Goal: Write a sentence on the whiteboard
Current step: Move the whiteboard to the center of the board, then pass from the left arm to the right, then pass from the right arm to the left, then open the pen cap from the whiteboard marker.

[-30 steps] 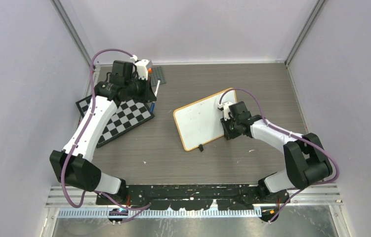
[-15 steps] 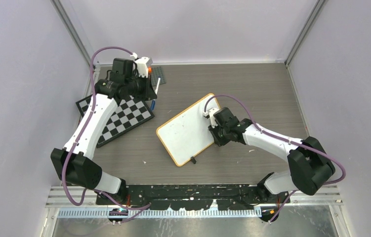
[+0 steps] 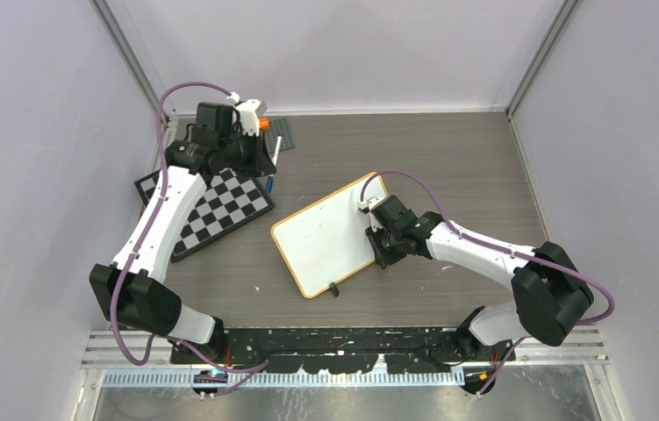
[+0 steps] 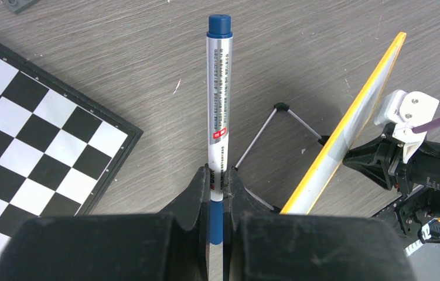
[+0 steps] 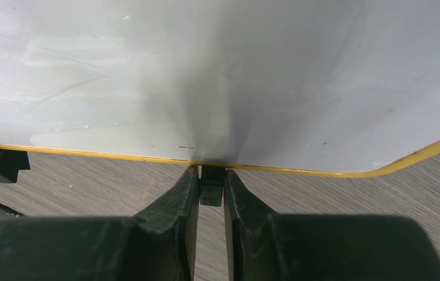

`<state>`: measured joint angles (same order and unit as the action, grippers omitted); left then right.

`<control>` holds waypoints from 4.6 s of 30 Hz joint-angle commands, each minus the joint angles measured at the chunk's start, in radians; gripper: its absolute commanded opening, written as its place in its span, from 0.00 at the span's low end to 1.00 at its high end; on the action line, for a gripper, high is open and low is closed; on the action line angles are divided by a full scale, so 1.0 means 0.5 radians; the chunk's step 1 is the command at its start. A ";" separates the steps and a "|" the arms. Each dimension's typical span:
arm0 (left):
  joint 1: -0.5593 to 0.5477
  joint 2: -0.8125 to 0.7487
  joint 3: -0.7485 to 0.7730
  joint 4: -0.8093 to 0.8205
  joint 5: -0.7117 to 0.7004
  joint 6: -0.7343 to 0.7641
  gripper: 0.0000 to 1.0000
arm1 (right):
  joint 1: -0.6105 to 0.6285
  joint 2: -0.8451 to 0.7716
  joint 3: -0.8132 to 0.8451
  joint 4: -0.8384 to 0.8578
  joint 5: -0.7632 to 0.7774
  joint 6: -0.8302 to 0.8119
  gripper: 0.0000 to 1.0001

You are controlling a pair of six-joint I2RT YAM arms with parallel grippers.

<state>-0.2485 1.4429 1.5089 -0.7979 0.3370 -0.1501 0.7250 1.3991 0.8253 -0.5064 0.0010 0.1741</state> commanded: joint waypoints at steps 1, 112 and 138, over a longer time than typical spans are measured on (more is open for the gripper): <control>0.018 -0.036 0.043 0.041 0.024 -0.004 0.00 | 0.025 -0.037 0.023 -0.032 -0.205 0.103 0.28; -0.857 -0.080 0.200 -0.664 0.857 1.105 0.00 | -0.428 -0.164 1.209 -0.541 -2.180 0.318 0.41; -0.951 0.065 0.339 -0.867 0.881 1.210 0.00 | -0.261 -0.120 1.241 -0.714 -2.014 0.153 0.35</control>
<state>-0.7200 1.4635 1.6264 -1.2247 0.7643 0.4454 0.5766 1.3418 1.4048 -0.8490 -1.0111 0.2863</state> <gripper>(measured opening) 0.170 0.370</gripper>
